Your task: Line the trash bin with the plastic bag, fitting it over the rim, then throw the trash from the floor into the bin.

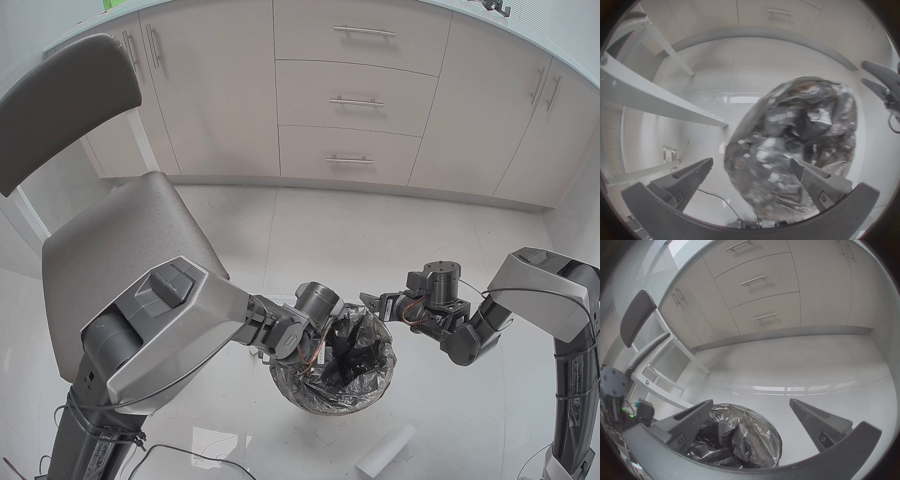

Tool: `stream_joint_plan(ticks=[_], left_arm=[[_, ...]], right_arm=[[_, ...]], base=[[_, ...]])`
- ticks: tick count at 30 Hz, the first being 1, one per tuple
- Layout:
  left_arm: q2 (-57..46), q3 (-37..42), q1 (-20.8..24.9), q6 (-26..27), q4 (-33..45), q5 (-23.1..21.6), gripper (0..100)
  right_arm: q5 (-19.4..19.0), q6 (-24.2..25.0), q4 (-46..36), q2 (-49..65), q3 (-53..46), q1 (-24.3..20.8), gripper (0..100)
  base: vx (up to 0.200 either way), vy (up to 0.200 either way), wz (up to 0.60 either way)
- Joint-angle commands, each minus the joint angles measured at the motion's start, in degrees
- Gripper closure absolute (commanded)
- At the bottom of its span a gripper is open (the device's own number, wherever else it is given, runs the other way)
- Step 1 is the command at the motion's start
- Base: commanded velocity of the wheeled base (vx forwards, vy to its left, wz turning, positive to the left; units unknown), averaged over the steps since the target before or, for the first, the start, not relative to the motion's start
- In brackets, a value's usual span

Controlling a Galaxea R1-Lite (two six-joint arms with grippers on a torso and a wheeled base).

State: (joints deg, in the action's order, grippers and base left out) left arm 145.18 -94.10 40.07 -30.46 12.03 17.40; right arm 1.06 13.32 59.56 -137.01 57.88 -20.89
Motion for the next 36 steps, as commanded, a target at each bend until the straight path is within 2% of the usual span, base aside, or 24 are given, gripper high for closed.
stream_joint_plan(ticks=[1, 6, 11, 12, 13, 18, 23, 27, 31, 36], left_arm=[[-8.51, 2.69, 4.75, -1.09, 0.10, 0.01, 0], [-15.89, 8.14, 7.04, -2.32, -0.25, -0.52, 0], [-26.53, 19.92, 10.91, -3.99, -1.40, -1.49, 0], [-26.53, 19.92, 10.91, -3.99, -1.40, -1.49, 0], [-28.81, 23.87, 12.22, -3.99, -3.95, -2.98, 0], [-28.02, 30.64, 11.08, -3.02, -14.93, -3.33, 0], [-26.79, 34.86, 9.41, -3.02, -20.47, -3.77, 0], [-25.65, 38.55, 8.36, -2.67, -28.82, -3.60, 0], [-26.17, 39.87, 8.53, -1.79, -30.31, -3.69, 0], [-26.35, 41.10, 8.53, -1.53, -30.40, -3.69, 0]], right_arm=[[-0.01, -0.05, 0.03, -0.01, 0.04, -0.02, 0], [0.08, -0.14, 0.03, 0.08, 0.04, -0.02, 0], [0.08, -0.14, 0.03, 0.52, -0.22, -0.55, 0], [0.08, -0.14, 0.03, 0.52, -0.22, -0.55, 0], [0.17, -0.14, 0.03, 0.43, -0.22, -0.55, 0], [0.17, -0.14, 0.03, 0.43, -0.31, -0.55, 0], [0.26, -0.23, -0.06, 0.60, -0.31, -0.46, 0], [0.26, -0.23, -0.06, 0.43, -0.14, -0.29, 0], [0.26, -0.23, -0.06, 0.43, -0.22, -0.46, 0], [0.26, -0.32, -0.06, -0.01, -0.22, -0.46, 0]], base=[[0.000, 0.000, 0.00], [0.000, 0.000, 0.00], [0.000, 0.000, 0.00], [0.000, 0.000, 0.00], [0.000, 0.000, 0.00], [0.000, 0.000, 0.00], [0.000, 0.000, 0.00], [0.000, 0.000, 0.00], [0.000, 0.000, 0.00], [-0.200, 0.000, 0.00]])
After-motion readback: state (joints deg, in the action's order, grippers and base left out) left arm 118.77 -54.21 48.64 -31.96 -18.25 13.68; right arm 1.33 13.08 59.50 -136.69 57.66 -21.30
